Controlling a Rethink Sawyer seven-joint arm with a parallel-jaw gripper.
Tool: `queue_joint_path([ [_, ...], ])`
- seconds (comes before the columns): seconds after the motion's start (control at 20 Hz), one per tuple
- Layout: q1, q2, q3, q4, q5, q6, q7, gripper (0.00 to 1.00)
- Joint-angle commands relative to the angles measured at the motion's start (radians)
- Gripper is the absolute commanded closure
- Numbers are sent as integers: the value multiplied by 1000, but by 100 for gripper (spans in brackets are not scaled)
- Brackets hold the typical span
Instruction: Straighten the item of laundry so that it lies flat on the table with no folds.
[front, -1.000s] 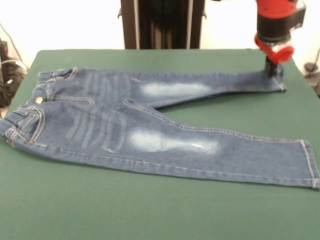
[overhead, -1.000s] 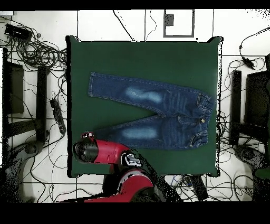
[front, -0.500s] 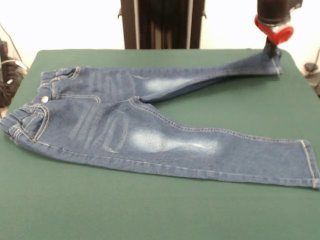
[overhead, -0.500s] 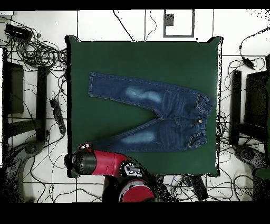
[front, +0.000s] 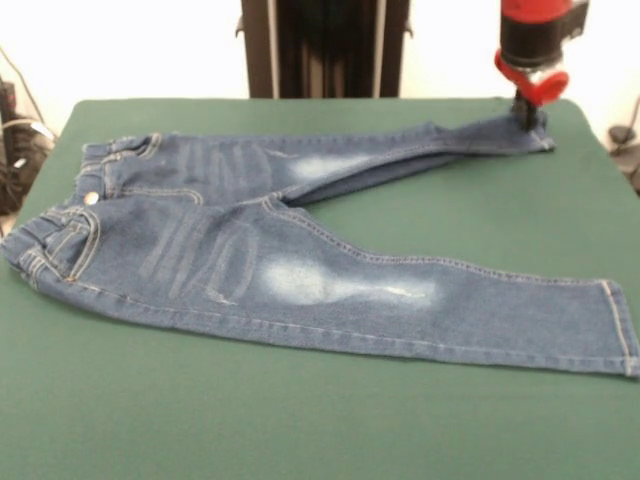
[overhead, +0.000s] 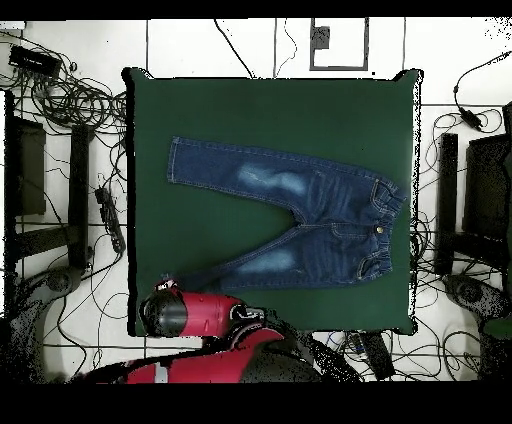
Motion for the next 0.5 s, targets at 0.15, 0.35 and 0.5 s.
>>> queue_joint_path([
  [0.15, 21, 15, 91, -51, 32, -19, 114, 0],
  [0.35, 22, -108, 133, -36, 78, 41, 155, 0],
  [0.5, 33, -196, 151, -25, 116, 103, 179, 0],
])
